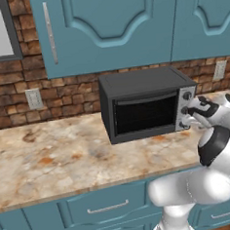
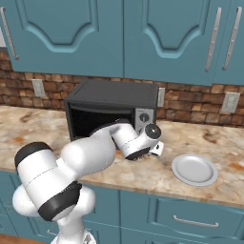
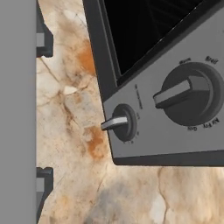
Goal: Pick up the bagel from the plate, place it on the toaster oven rack, close the door, and set the timer.
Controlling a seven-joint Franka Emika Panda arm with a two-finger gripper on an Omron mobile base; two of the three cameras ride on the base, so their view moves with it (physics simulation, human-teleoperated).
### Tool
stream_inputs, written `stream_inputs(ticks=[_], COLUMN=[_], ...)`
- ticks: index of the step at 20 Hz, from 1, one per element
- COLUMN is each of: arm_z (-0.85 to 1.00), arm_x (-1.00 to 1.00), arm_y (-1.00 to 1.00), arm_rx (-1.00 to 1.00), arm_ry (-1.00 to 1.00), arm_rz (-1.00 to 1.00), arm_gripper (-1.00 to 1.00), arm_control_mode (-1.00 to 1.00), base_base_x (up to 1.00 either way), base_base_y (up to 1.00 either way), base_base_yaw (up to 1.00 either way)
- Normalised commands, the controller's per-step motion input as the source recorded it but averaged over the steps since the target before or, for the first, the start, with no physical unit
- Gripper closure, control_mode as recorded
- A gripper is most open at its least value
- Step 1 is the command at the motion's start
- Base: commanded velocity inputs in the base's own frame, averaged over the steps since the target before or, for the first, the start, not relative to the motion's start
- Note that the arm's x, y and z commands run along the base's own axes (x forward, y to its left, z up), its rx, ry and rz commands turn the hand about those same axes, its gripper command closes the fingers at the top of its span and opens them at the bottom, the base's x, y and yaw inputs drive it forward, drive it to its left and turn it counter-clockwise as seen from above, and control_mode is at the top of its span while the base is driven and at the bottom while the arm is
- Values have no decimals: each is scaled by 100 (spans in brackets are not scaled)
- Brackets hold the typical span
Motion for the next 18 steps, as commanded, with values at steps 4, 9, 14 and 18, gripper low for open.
stream_inputs(ticks=[4,9,14,18], arm_z=[-8,-7,-13,-13], arm_x=[18,22,19,17], arm_y=[-9,0,0,0], arm_rx=[0,0,0,0], arm_ry=[0,0,0,0], arm_rz=[7,7,6,5], arm_gripper=[-100,-100,-100,-100], arm_control_mode=[-100,-100,-100,-100], base_base_x=[0,0,0,0], base_base_y=[0,0,0,0], base_base_yaw=[0,0,0,0])
